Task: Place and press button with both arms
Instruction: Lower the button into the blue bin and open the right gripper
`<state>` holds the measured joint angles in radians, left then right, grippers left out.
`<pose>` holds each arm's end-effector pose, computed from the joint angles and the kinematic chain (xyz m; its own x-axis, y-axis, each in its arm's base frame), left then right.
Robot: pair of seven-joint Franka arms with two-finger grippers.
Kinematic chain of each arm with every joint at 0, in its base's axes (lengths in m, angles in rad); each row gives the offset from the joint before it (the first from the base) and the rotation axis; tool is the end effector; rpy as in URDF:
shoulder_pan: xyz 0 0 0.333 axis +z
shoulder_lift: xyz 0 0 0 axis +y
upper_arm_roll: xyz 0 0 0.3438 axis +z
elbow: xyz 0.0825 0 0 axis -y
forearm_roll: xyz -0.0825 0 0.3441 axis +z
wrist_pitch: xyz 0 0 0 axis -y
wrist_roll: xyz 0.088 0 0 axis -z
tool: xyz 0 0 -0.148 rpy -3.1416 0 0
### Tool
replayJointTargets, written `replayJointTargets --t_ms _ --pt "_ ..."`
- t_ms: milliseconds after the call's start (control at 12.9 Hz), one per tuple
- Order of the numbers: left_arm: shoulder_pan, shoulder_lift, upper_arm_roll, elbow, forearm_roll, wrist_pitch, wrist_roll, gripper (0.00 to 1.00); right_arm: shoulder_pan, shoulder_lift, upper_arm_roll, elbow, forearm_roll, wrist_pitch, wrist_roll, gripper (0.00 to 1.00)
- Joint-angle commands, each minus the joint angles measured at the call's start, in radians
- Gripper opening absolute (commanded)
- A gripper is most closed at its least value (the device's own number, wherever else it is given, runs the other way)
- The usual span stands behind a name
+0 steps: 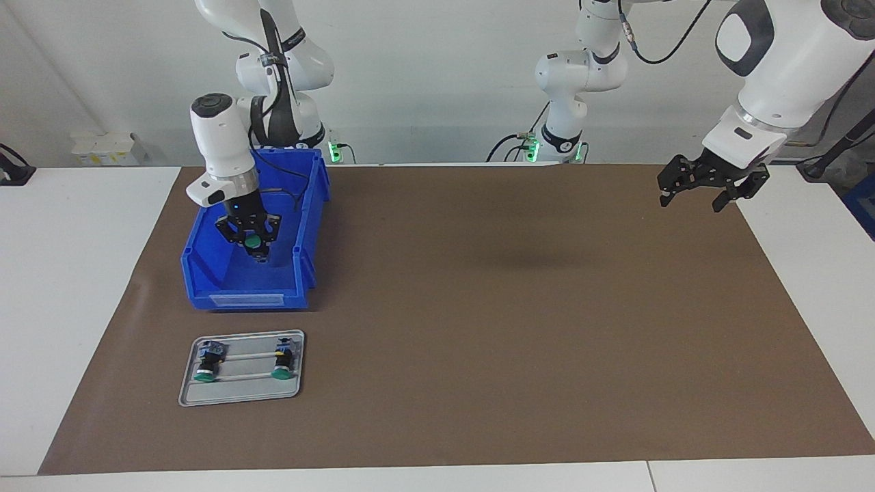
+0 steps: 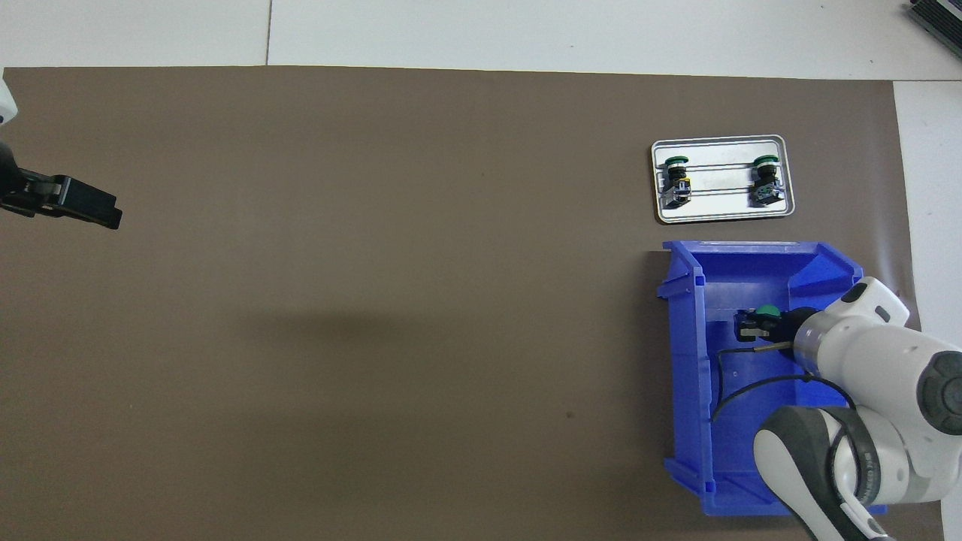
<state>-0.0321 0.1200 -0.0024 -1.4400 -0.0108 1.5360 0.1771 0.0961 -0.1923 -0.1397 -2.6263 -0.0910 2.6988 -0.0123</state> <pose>0.5503 -0.0205 0.6006 0.9774 -0.2104 -0.0217 -0.2101 -0.9776 0.0151 0.4250 -0.0167 0.3578 0.9646 0.0479 0.2592 0.0400 -0.9986 0.0356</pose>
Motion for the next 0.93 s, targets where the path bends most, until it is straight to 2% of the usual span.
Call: replayJointTargets --t_ms 0,155,309,386,464,696,850 --pt "0.004 -0.028 0.001 -0.037 -0.009 0.021 -0.007 1.00 -0.021 0.023 0.014 -0.018 0.028 0.036 -0.021 0.00" --pt "0.004 -0.028 0.001 -0.037 -0.009 0.021 -0.007 1.00 -0.023 0.028 0.014 -0.017 0.028 0.030 -0.017 1.00" --pt "0.004 -0.028 0.001 -0.037 -0.009 0.021 -0.007 1.00 -0.019 0.008 0.015 -0.005 0.028 0.004 0.001 1.00" --pt "0.004 -0.028 0.001 -0.037 -0.009 0.021 -0.007 1.00 -0.015 -0.021 0.015 0.023 0.028 -0.049 0.014 1.00" --pt "0.004 -0.028 0.001 -0.037 -0.009 0.021 -0.007 1.00 -0.013 -0.035 0.015 0.081 0.028 -0.148 0.031 1.00" --pt "0.004 -0.028 0.001 -0.037 -0.009 0.021 -0.007 1.00 -0.012 -0.024 0.015 0.350 0.031 -0.495 0.066 1.00" --pt "0.004 -0.028 0.001 -0.037 -0.009 0.021 -0.007 1.00 -0.016 -0.021 0.015 0.467 0.031 -0.620 0.091 1.00"
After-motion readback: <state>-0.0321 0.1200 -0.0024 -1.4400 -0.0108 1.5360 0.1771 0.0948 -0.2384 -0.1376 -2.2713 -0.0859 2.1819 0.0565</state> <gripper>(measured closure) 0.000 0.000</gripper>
